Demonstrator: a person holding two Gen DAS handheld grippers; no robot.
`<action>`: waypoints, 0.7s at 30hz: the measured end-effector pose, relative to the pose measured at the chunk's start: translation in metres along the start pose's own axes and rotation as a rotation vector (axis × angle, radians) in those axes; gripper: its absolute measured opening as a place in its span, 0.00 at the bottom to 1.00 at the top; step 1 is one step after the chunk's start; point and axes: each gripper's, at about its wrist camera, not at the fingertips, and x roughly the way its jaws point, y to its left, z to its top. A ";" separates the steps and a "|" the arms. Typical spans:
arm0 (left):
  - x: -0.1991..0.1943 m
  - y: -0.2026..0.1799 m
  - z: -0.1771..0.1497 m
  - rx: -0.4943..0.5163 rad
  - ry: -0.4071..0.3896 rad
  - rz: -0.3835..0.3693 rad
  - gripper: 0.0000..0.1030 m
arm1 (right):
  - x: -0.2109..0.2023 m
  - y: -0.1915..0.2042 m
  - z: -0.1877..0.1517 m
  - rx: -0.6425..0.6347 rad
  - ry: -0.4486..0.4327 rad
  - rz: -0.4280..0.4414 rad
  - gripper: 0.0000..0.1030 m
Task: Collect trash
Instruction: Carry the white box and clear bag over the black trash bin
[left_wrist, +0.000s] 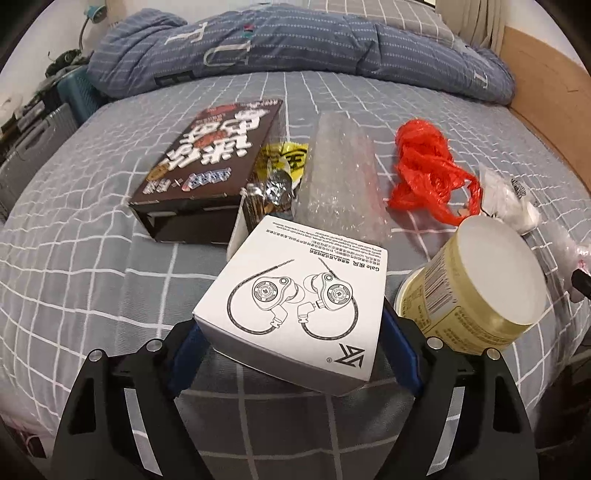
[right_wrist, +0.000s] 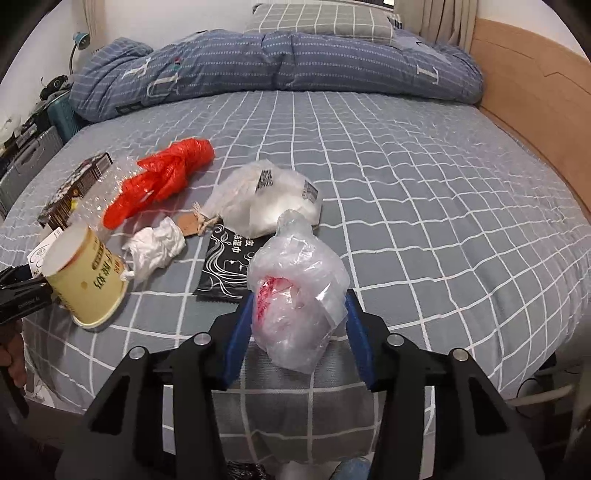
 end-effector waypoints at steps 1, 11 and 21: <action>-0.002 0.001 0.001 -0.004 -0.003 -0.001 0.78 | -0.002 0.001 0.000 -0.003 -0.003 -0.002 0.45; -0.034 0.009 0.002 -0.024 -0.040 -0.003 0.78 | -0.033 0.008 0.001 -0.011 -0.059 -0.007 0.45; -0.066 0.011 -0.014 -0.049 -0.078 -0.018 0.78 | -0.052 0.009 -0.020 0.036 -0.086 -0.005 0.45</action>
